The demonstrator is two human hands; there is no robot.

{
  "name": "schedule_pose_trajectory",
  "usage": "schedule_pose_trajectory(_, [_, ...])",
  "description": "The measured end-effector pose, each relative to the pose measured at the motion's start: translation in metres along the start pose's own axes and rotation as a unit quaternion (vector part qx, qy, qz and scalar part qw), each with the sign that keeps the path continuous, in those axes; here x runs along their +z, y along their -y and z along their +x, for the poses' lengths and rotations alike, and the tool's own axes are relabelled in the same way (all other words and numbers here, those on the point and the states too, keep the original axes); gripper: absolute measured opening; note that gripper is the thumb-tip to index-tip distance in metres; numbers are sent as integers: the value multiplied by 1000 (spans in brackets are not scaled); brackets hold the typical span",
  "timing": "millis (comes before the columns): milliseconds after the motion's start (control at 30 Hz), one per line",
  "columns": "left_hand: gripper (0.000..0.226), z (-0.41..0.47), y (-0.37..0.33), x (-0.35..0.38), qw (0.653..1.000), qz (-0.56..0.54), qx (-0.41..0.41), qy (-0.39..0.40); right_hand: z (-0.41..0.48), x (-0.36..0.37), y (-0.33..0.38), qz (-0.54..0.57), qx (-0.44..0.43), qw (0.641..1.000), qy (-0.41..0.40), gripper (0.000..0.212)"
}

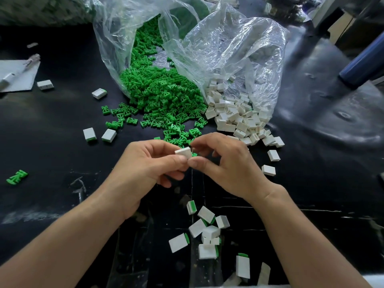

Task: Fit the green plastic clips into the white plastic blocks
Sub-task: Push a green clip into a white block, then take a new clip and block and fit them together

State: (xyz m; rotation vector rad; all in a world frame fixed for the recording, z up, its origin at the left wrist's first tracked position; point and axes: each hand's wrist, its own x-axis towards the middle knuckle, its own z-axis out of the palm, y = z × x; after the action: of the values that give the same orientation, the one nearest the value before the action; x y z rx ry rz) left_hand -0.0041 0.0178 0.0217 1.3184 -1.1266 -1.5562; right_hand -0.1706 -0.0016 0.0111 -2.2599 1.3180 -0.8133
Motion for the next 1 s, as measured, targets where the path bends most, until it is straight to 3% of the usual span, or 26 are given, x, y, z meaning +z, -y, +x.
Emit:
schedule_pose_trajectory(200, [17,2,1,-1,1000,8,-15,-20,3,4,-7,-35,75,993,-80,16])
schedule_pose_trajectory(367, [14,0,1,2,1000,20,-17,2,7,12,-9,-139,104,984,46,35])
schedule_pose_trajectory(467, [21,-2,0,3,1000,7,-16,7,9,12,-7,-158,113,979,67,35])
schedule_pose_trajectory(833, [32,-1,2,2,1000,8,-3,8,6,8,-10,-115,116,986,33,7])
schedule_pose_trajectory(1000, [25,0,2,3,1000,3,6,1,2,-1,-9,26,176,984,-16,17])
